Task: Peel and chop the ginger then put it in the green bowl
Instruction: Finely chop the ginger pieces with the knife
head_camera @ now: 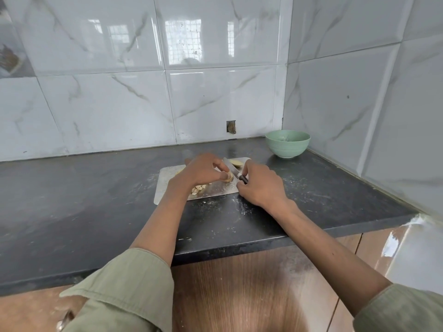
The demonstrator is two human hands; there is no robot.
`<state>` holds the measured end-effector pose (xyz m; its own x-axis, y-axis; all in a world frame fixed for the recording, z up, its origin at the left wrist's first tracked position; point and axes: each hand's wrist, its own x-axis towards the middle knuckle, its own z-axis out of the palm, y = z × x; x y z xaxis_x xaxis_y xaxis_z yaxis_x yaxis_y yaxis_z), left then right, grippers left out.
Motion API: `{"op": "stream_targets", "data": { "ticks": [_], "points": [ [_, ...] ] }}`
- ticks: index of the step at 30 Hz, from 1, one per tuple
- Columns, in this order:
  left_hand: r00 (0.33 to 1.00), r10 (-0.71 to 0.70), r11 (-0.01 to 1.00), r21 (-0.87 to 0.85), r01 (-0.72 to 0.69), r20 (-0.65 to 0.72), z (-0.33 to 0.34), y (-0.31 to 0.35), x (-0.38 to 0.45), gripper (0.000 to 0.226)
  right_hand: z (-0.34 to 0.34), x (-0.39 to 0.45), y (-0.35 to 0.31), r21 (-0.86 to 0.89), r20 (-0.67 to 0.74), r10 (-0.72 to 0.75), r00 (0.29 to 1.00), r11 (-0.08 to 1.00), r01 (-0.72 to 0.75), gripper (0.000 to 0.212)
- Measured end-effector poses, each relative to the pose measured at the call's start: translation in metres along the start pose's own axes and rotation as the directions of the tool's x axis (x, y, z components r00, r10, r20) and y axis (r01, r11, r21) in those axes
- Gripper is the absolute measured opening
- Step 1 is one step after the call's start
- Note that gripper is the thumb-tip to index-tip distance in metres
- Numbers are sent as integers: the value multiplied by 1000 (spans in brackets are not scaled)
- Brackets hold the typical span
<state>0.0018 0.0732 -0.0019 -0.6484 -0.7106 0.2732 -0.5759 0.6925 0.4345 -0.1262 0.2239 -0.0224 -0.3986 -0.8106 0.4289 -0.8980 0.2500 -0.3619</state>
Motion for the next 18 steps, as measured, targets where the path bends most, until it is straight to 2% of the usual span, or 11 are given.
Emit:
{"op": "stream_targets", "data": {
  "ticks": [4,13,18],
  "points": [
    [1000,-25,1000,-8,25,-16,0,-6,2,30,0,-1,-1,-18,19,-7,1000,1000,7,24],
    [999,-39,999,-3,39,-29,4,-2,3,31,3,-2,-5,-22,-16,-15,1000,1000,15,27],
    [1000,6,999,-52,-7,-21,5,-7,4,24,7,-1,-8,-58,-47,-55,997,997,52,28]
  ]
}}
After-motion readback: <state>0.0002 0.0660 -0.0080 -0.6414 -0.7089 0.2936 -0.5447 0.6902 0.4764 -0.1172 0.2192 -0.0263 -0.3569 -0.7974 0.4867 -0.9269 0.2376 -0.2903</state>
